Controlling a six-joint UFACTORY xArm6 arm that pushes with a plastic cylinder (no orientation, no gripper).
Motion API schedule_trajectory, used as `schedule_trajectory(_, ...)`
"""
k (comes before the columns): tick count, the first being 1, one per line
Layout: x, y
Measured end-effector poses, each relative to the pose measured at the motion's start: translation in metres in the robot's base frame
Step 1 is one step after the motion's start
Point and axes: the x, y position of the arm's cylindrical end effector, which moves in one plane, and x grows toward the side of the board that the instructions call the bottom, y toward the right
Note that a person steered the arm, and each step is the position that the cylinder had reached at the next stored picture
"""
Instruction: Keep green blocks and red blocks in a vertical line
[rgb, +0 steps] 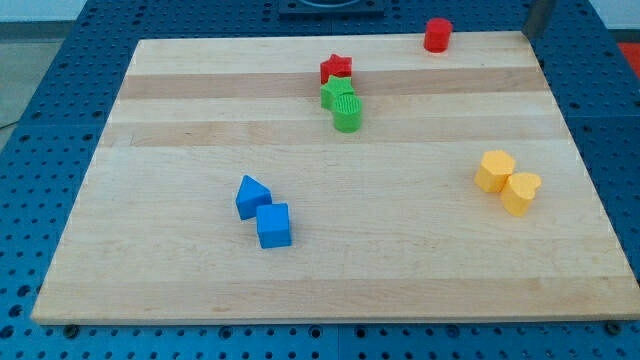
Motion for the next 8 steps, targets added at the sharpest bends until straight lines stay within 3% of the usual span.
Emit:
schedule_trajectory(3, 0.003, -0.225)
schedule_trajectory(4, 0.007, -0.239)
schedule_trajectory(6, 0.037, -0.194)
schedule_trajectory(8, 0.043, -0.268)
